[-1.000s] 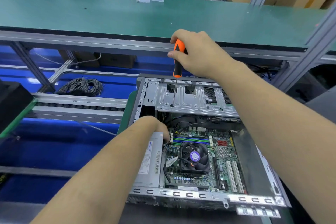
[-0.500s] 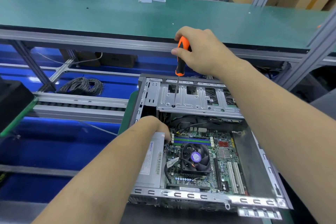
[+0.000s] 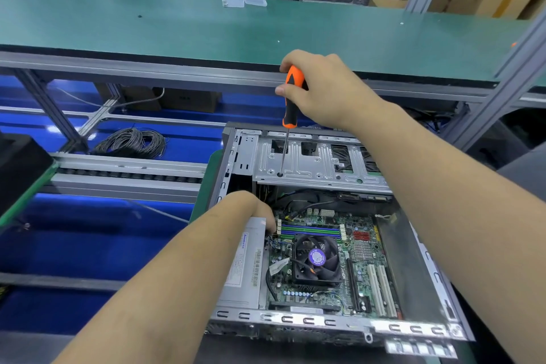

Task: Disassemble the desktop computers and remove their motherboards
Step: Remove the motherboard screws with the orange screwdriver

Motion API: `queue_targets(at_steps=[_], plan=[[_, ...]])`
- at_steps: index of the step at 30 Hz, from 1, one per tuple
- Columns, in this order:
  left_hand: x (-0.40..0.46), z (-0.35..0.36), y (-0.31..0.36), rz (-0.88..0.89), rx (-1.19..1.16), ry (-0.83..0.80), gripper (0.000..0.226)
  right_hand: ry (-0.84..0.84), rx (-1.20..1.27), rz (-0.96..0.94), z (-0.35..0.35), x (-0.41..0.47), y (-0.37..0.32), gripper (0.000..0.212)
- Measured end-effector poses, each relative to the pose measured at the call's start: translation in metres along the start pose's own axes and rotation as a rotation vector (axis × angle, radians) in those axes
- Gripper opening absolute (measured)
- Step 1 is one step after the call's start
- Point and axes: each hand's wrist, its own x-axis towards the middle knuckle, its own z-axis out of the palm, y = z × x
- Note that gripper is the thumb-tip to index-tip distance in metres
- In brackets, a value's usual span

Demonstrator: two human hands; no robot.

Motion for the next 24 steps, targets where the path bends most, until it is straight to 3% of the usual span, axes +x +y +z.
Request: queue_targets(at_steps=[3,6,17,21,24], plan=[[0.0019,-0.0002,-0.0011,0.02,-0.014,0.0,0.037,0.001,-0.005,0.0,-0.0016,0.0,0.0001,0.036],[0.0031,-0.0002,-0.0016,0.026,-0.003,-0.006,0.025,-0.002,-0.011,-0.004,-0.0032,0.0004,-0.0011,0.036],[0.0108,-0.0004,-0.0042,0.019,-0.005,-0.021,0.03,-0.008,0.003,-0.003,0.0004,-0.0025,-0.003,0.037],[0.0099,-0.0009,-0.0047,0.019,-0.022,-0.031,0.04,0.004,0.0,-0.008,-0.0012,-0.0009,-0.0046,0.036],[0.0106,0.0006,-0.0039,0.016,-0.007,-0.006,0.062,-0.004,0.0,-0.013,0.0004,-0.0006,-0.0043,0.036]])
